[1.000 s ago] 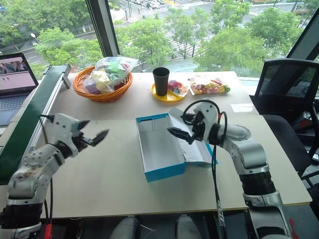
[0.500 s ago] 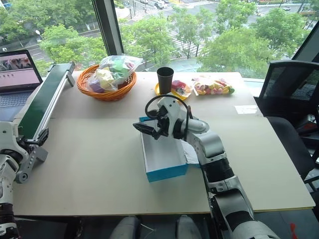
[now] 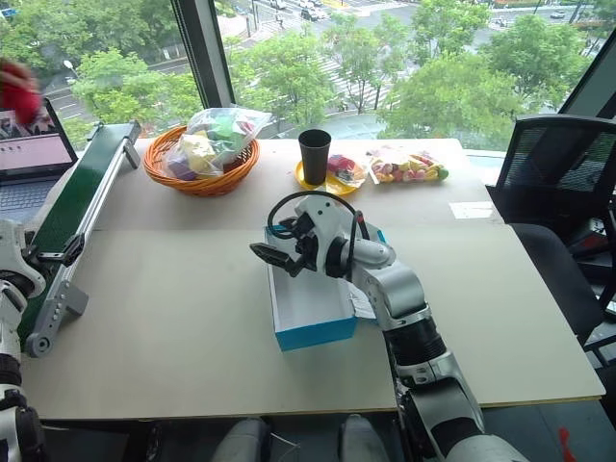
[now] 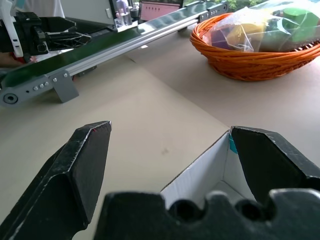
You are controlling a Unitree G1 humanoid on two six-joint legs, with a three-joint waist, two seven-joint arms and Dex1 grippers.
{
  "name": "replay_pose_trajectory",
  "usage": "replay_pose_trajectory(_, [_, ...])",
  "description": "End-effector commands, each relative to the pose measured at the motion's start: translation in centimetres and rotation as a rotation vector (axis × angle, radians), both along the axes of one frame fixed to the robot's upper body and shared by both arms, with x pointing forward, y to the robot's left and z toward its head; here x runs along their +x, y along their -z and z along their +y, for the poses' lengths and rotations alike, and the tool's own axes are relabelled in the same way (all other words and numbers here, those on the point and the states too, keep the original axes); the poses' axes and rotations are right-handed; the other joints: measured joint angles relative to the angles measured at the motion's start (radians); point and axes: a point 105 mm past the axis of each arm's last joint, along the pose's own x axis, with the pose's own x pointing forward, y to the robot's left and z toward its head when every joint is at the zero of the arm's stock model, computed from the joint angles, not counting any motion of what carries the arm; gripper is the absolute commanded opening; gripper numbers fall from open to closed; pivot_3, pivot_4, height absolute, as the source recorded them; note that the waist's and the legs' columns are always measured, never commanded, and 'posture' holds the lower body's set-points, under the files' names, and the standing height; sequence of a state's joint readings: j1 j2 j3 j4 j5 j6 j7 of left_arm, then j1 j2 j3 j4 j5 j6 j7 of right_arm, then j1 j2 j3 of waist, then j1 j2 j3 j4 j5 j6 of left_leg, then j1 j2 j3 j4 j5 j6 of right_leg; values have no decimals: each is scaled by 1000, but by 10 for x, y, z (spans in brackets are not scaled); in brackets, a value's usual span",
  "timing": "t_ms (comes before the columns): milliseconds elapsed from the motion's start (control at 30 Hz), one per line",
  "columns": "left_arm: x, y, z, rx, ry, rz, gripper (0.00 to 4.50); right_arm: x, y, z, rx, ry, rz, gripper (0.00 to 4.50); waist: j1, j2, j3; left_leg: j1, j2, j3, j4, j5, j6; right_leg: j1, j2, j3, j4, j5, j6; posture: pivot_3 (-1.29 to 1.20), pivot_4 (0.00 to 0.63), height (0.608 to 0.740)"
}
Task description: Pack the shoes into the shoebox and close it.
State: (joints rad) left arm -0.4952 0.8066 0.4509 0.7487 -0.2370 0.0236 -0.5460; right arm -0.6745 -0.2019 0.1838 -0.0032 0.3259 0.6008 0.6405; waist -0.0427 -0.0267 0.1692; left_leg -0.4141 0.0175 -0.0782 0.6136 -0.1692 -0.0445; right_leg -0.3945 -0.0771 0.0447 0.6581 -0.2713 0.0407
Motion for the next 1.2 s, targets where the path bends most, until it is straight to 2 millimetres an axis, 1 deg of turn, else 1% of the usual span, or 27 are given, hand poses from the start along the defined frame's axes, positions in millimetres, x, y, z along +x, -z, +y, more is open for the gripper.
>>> replay_pose_trajectory(33, [3,-17,3,31,2,-40,4488,-3,-13,-3,27,15,-46,4500,-1,0,0,0,0,0,0,0,0,0,0,0,0,0,0,0,150,740])
replay_pose_trajectory(167, [7,-14,0,23,11,-32,4488,-3,-14,-3,34,25,-46,4500,-4,0,0,0,0,0,0,0,0,-1,0,0,1,0,0,0,150,740])
replay_pose_trajectory(267, [8,-16,1,20,2,-38,4488,-4,-15,-4,37,25,-45,4500,-3,0,0,0,0,0,0,0,0,-1,0,0,1,0,0,0,150,740])
replay_pose_trajectory(433, [3,-21,20,-13,-92,-52,4488,-11,-16,-5,34,-10,-45,4500,-2,0,0,0,0,0,0,0,0,-1,0,0,1,0,0,0,150,740])
replay_pose_trajectory(533, [-1,-17,36,-42,-183,-23,4488,-14,-14,-6,26,-32,-40,4500,-3,0,0,0,0,0,0,0,0,-1,0,0,1,0,0,0,150,740])
replay_pose_trajectory(600, [-3,-14,41,-59,-216,-12,4488,-16,-14,-6,22,-43,-36,4500,-3,0,0,0,0,0,0,0,0,-1,0,0,2,0,0,0,150,740])
replay_pose_trajectory(633, [-2,-13,43,-123,-235,-24,4488,-18,-13,-6,18,-52,-30,4500,-3,0,0,0,0,0,0,0,0,-1,0,0,2,0,0,0,150,740])
replay_pose_trajectory(700, [0,-11,42,-224,-232,-47,4488,-20,-11,-6,12,-62,-21,4500,-2,-1,0,0,0,0,0,0,0,-1,0,0,3,0,0,0,150,740])
replay_pose_trajectory(733, [2,-10,40,-246,-224,-50,4488,-21,-10,-6,11,-63,-17,4500,-2,-1,0,0,0,0,0,0,0,-1,0,0,3,0,0,0,150,740])
replay_pose_trajectory(867, [8,-9,34,-266,-205,-44,4488,-24,-9,-7,11,-60,-10,4500,1,-1,0,0,0,0,1,0,0,-1,0,0,3,0,0,0,150,740])
replay_pose_trajectory(1100, [15,-6,32,-282,-233,-13,4488,-23,-9,-11,3,-46,-11,4500,-1,-1,0,0,0,0,1,0,0,-1,0,0,4,0,1,0,150,740])
replay_pose_trajectory(1200, [17,-7,34,-280,-265,-9,4488,-22,-10,-12,0,-38,-13,4500,-2,-1,0,0,0,0,1,0,0,-2,0,0,4,0,1,0,150,740])
